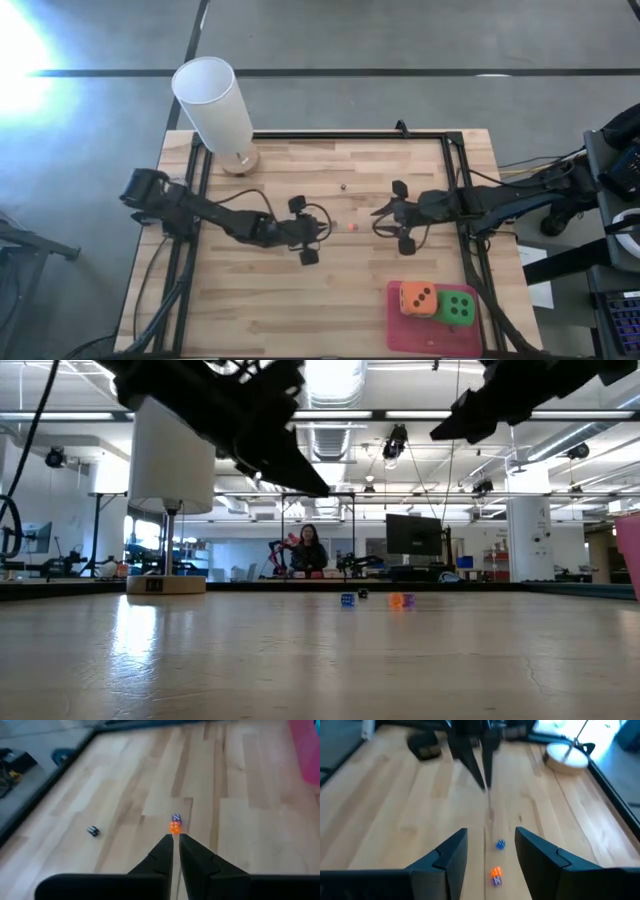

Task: Pick & Place Dice
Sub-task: Put the small purple die into the bin

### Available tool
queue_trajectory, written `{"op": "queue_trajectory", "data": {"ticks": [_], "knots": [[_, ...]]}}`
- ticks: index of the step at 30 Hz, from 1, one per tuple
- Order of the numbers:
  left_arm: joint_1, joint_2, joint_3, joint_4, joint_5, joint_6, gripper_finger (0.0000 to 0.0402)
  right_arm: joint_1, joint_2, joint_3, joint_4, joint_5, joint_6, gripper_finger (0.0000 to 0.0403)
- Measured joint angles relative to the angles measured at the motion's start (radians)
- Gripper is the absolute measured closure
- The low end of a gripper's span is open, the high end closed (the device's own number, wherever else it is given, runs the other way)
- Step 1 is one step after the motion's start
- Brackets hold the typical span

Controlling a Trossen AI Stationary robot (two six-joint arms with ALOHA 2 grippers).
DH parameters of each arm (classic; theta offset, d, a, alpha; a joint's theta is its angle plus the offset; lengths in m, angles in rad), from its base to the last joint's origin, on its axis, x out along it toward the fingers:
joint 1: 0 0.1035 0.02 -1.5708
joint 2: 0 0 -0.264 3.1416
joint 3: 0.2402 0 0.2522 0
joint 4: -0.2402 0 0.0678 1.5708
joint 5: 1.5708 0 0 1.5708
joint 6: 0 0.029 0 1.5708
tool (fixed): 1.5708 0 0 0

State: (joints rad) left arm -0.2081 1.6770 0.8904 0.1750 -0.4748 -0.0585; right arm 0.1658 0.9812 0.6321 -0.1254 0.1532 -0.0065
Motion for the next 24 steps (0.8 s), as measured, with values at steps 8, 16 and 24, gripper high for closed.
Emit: {"op": "queue_trajectory", "data": {"ticks": [8,16,24], "knots": [[-0.044,-0.122,-0.057,-0.022,-0.083,0.003,0.0366,-0.084,0.112,0.000,0.002,-0.061,-0.017,0.0243],[-0.052,-0.159,-0.078,-0.024,-0.105,0.004,0.0366,-0.145,0.261,0.030,0.000,-0.083,-0.052,0.0257],[-0.053,-0.164,-0.079,-0.035,-0.111,0.011,0.0366,-0.151,0.424,0.070,0.005,-0.086,-0.048,0.0270]]}}
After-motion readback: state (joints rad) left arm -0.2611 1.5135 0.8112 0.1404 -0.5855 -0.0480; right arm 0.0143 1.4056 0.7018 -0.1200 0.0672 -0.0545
